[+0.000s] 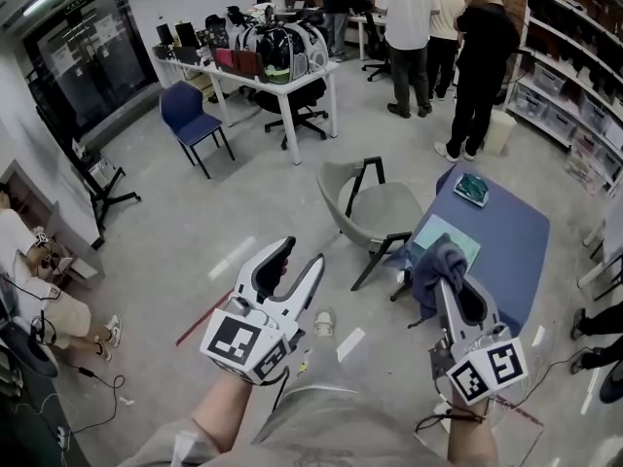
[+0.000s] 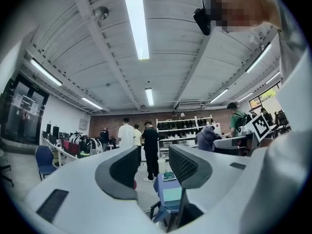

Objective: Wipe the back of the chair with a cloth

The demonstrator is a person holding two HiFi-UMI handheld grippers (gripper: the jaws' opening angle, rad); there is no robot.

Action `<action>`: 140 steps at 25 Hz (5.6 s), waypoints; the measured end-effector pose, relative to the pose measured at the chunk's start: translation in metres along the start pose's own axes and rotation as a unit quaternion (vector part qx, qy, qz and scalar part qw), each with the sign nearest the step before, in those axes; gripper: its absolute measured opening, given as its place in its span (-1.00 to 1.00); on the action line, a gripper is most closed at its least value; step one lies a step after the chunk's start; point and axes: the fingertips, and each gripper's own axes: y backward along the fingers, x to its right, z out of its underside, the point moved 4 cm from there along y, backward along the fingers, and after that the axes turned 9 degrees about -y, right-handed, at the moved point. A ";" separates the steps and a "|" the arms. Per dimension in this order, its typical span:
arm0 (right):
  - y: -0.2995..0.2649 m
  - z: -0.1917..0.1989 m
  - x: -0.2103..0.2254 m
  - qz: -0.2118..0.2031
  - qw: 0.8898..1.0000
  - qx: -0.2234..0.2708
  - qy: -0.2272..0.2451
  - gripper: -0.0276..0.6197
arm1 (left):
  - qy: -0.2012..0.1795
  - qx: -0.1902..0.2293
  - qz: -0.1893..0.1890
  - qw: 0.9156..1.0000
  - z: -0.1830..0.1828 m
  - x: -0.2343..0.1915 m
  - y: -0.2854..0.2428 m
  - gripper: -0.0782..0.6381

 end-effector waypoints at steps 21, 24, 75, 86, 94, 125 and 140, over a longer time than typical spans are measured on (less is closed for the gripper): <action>-0.278 0.053 0.112 0.056 0.993 -0.103 -0.031 -0.65 | 0.044 -0.127 0.045 0.990 0.127 -0.202 -0.201 -0.22; -0.319 0.063 0.132 0.065 0.991 -0.115 -0.029 -0.65 | 0.053 -0.149 0.061 0.986 0.157 -0.224 -0.235 -0.22; -0.647 0.410 0.422 0.045 0.949 -0.297 -0.094 -0.64 | 0.178 -0.373 0.004 0.911 0.472 -0.290 -0.405 -0.22; -0.683 0.482 0.445 0.056 0.934 -0.347 -0.069 -0.64 | 0.207 -0.370 -0.012 0.905 0.496 -0.291 -0.403 -0.44; -0.680 0.503 0.410 -0.018 0.927 -0.357 -0.113 -0.65 | 0.214 -0.368 -0.016 0.905 0.500 -0.292 -0.403 -0.44; -0.496 0.533 0.290 -0.471 0.684 -0.537 0.148 -0.67 | 0.252 -0.362 -0.033 0.897 0.504 -0.292 -0.403 -0.49; -0.687 0.457 0.362 -0.166 0.902 -0.389 0.090 -0.69 | 0.255 -0.374 -0.038 0.891 0.504 -0.290 -0.401 -0.50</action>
